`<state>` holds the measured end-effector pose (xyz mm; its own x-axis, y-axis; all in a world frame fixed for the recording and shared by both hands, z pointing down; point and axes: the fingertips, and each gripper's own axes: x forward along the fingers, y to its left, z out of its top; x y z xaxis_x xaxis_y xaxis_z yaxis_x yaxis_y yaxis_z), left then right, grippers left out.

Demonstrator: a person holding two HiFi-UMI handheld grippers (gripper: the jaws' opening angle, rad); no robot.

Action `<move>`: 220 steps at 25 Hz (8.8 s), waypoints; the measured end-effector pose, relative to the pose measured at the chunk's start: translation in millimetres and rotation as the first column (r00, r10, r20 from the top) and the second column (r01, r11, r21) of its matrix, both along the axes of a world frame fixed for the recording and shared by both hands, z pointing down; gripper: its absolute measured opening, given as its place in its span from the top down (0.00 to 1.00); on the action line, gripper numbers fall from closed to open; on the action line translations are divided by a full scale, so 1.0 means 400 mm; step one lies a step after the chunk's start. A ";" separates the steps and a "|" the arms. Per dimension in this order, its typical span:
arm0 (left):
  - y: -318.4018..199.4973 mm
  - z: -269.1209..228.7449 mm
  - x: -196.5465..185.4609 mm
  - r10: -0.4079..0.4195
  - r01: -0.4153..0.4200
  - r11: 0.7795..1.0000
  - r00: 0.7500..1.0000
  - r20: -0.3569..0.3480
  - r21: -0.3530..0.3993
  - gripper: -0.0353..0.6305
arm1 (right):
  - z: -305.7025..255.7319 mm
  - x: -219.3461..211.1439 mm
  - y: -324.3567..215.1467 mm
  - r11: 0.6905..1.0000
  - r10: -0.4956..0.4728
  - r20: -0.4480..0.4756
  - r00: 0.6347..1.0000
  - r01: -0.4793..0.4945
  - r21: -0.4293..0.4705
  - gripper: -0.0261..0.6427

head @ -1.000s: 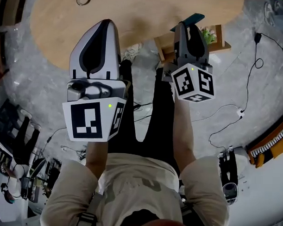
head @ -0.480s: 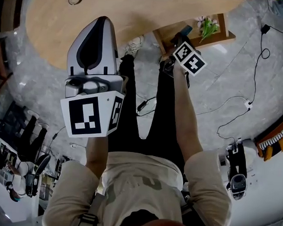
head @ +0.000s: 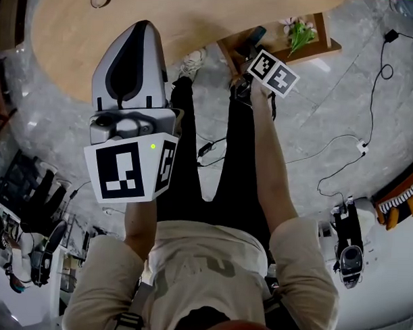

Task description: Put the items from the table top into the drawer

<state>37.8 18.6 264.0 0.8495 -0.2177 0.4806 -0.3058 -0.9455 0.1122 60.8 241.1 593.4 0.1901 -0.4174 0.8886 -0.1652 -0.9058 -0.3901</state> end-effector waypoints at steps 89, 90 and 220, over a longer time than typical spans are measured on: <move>-0.533 0.087 -0.411 -0.378 0.377 0.924 0.926 0.005 0.064 0.94 | -0.200 -0.190 -1.157 0.368 -0.828 -0.518 0.214 0.905 -0.213 0.56; -0.533 0.090 -0.410 -0.379 0.378 0.924 0.925 0.006 0.063 0.94 | -0.196 -0.189 -1.157 0.369 -0.831 -0.511 0.218 0.905 -0.214 0.56; 0.460 -0.910 -0.031 0.209 -0.129 0.954 0.934 -0.290 0.272 0.94 | -1.723 -0.015 0.135 0.915 -0.161 -0.931 0.327 0.402 -0.017 0.95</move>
